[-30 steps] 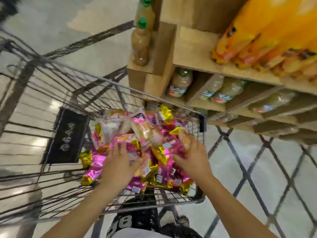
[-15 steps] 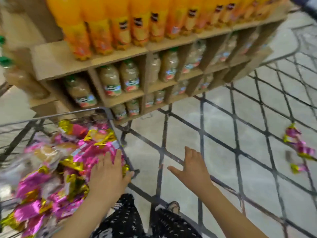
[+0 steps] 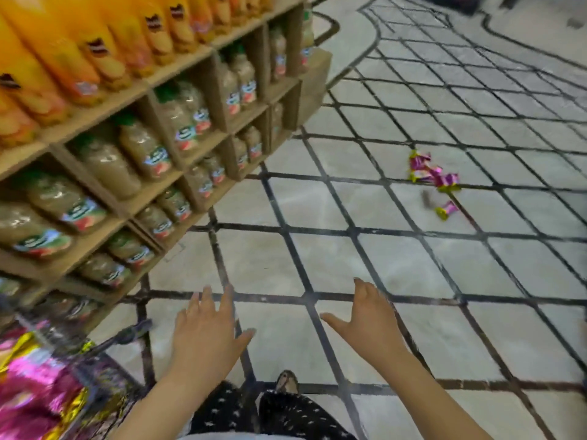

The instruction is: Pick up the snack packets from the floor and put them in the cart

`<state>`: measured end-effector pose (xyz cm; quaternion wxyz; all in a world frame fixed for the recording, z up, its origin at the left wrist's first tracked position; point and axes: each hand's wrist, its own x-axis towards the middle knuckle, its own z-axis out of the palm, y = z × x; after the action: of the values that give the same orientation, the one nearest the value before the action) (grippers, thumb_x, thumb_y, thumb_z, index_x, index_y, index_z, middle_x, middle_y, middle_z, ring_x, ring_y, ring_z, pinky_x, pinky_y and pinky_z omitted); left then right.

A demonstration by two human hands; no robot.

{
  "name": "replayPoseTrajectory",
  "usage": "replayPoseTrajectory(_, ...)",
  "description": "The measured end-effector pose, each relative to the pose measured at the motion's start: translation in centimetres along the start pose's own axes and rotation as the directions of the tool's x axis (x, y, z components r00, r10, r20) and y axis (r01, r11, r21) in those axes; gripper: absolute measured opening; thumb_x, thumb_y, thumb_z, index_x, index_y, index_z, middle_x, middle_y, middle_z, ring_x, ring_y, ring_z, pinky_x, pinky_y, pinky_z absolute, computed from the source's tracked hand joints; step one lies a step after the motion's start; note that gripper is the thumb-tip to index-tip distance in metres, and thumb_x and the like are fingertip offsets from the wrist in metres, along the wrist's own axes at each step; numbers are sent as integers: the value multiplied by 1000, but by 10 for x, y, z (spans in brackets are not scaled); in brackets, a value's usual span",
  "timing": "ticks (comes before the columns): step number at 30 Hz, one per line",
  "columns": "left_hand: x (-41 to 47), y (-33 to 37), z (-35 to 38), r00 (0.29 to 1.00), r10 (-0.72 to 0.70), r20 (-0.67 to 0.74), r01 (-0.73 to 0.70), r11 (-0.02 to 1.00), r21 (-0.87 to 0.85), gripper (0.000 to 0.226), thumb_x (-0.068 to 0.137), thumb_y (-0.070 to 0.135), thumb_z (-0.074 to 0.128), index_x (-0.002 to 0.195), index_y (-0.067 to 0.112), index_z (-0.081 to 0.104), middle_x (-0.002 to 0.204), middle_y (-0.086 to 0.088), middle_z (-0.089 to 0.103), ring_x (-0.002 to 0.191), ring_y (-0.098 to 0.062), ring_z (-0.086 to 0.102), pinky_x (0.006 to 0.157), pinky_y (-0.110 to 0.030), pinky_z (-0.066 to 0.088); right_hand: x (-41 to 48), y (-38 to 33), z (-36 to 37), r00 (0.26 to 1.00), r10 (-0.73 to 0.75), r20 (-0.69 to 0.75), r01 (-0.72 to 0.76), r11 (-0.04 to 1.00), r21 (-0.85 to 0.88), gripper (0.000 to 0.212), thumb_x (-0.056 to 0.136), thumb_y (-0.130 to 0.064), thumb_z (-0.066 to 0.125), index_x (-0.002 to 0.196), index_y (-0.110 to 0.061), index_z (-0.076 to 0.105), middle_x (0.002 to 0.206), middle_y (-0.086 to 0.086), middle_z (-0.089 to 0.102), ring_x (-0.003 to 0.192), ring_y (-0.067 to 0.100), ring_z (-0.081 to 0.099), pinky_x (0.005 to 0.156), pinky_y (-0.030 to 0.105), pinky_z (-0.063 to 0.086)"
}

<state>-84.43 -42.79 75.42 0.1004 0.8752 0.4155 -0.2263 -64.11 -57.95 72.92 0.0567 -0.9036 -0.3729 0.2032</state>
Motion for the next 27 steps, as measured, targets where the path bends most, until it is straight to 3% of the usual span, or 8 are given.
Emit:
replayPoseTrajectory(5, 24, 58, -21, 993, 120, -23, -118, 991, 57, 89, 90, 72, 33, 156, 21, 0, 161, -12, 15, 147, -31, 20, 117, -41, 26, -7, 46, -10, 986, 161, -34, -154, 976, 152, 99, 82, -72, 53, 150, -6, 23, 147, 9, 39, 136, 24, 35, 110, 32, 33)
replayPoseTrajectory(11, 65, 123, -38, 968, 246, 49, -250, 963, 106, 90, 90, 74, 29, 156, 23, -3, 163, -12, 9, 149, -31, 14, 118, -44, 21, 3, 97, -21, 930, 367, -36, -342, 894, 290, 102, 79, -71, 58, 151, -7, 25, 146, 10, 43, 136, 25, 36, 109, 33, 36)
replayPoseTrajectory(20, 176, 212, -75, 907, 404, 115, -417, 899, 135, 90, 91, 72, 29, 155, 21, -8, 163, -14, 6, 149, -32, 10, 119, -44, 18, 74, 168, -59, 815, 578, -29, -533, 770, 350, 98, 82, -69, 57, 150, -7, 23, 147, 13, 40, 135, 27, 34, 110, 38, 36)
replayPoseTrajectory(27, 282, 266, -133, 844, 532, 71, -535, 824, 188, 88, 92, 71, 27, 156, 19, -5, 162, -16, 9, 149, -33, 13, 119, -45, 20, 152, 203, -94, 721, 693, 0, -639, 664, 387, 100, 82, -66, 59, 150, -4, 22, 148, 14, 38, 136, 28, 33, 109, 36, 33)
